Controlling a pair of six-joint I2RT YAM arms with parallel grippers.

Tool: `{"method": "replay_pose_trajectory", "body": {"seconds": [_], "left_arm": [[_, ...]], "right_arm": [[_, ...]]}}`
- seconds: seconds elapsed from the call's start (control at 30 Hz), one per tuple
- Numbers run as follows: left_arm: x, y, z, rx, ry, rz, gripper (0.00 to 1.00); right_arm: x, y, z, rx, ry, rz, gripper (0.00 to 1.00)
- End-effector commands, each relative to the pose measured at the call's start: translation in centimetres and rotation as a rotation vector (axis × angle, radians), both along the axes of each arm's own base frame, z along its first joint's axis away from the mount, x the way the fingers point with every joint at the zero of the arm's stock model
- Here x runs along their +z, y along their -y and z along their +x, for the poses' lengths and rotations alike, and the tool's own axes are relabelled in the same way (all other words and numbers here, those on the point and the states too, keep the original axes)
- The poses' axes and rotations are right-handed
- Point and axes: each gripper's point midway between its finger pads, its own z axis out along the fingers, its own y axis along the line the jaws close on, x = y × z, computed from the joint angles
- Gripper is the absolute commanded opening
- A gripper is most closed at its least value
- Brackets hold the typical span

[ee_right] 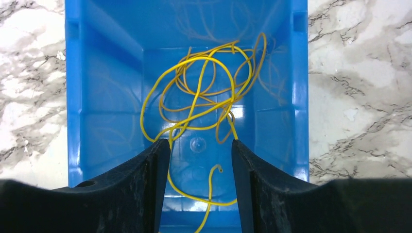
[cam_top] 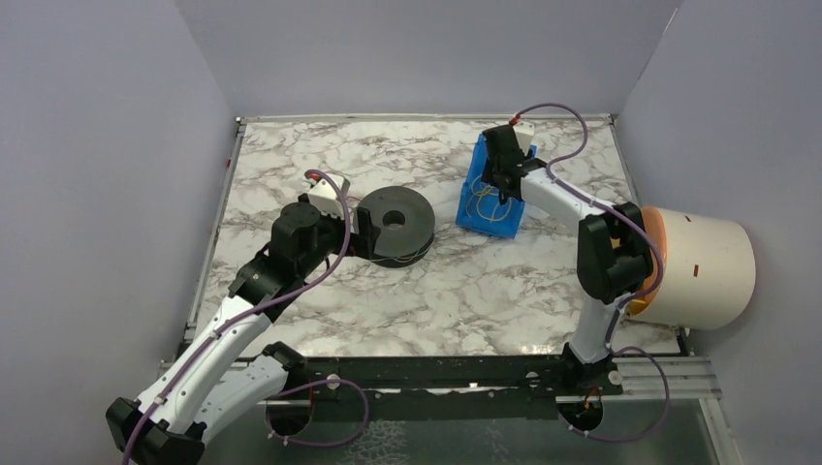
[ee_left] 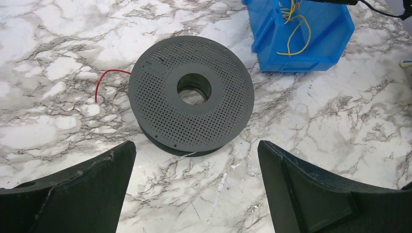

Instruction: Wrap the cables

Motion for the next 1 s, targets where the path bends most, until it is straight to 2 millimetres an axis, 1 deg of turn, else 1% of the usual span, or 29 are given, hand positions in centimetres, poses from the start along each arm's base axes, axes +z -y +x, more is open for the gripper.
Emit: {"method": "replay_pose_trajectory", "body": {"seconds": [0.0,0.1,0.17,0.43,0.53,0.8,0.97], "left_arm": [[0.6,-0.2,0.1,0.017,0.032,-0.012,0.99],[0.5,-0.3,0.2,0.019,0.032,-0.011,0.99],[0.5,-0.3,0.2,0.021,0.031,-0.01,0.99],[0.2,-0.3,0.3,0.026,0.025,-0.003,0.99],[0.1,-0.3,0.3,0.023,0.022,0.0,0.99],[-0.2,-0.1,0.4,0.014,0.014,0.003,0.99],[-0.2,-0.1,0.4,0.015,0.013,0.003,0.99]], "right_arm": [[-0.4,0.4,1.6,-0.08,0.022,0.066,0.54],[-1.4,0.6,2.4,-0.129,0.021,0.126,0.54],[-2.3,0.2,2.9,-0.147,0.015,0.175,0.54],[-3.5,0.2,5.2,-0.214,0.038,0.322,0.52],[-3.4,-0.2,5.9,-0.207,0.046,0.363,0.51],[-2.1,-1.2,7.3,-0.186,0.079,0.413,0.5],[-2.9,-1.5,7.3,-0.184,0.059,0.429,0.48]]}}
